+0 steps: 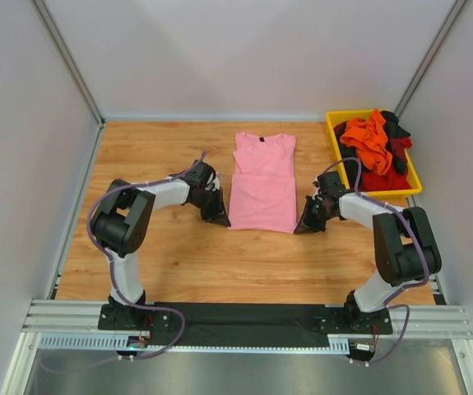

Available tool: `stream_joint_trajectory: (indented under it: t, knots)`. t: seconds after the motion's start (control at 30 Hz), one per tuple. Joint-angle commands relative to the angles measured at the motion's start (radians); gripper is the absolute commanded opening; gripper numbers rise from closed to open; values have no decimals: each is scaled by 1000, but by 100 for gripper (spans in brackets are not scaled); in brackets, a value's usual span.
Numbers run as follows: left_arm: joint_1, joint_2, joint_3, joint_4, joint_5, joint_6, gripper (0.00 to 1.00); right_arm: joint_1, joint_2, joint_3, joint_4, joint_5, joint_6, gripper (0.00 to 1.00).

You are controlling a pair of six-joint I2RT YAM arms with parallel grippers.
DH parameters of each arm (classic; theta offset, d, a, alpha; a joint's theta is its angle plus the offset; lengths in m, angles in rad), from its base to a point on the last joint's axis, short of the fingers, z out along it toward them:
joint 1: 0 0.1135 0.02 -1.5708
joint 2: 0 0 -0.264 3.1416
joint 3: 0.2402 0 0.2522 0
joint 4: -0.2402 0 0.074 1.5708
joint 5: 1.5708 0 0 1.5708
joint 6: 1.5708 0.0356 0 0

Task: Fold and stack the t-shirts
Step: Fold the tshirt

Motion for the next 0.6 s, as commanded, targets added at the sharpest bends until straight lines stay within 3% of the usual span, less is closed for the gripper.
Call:
stream_joint_trajectory:
  t: [0.0, 0.27, 0.57]
  knots:
    - [-15, -3, 25, -91, -90, 23, 0, 3, -42, 22, -86, 48, -9, 0]
    - [-70, -176, -44, -169, -157, 0, 0, 60, -199, -41, -159, 100, 26, 0]
    - [-156, -354, -182, -180, -179, -65, 0, 149, -499, -194, -253, 170, 89, 0]
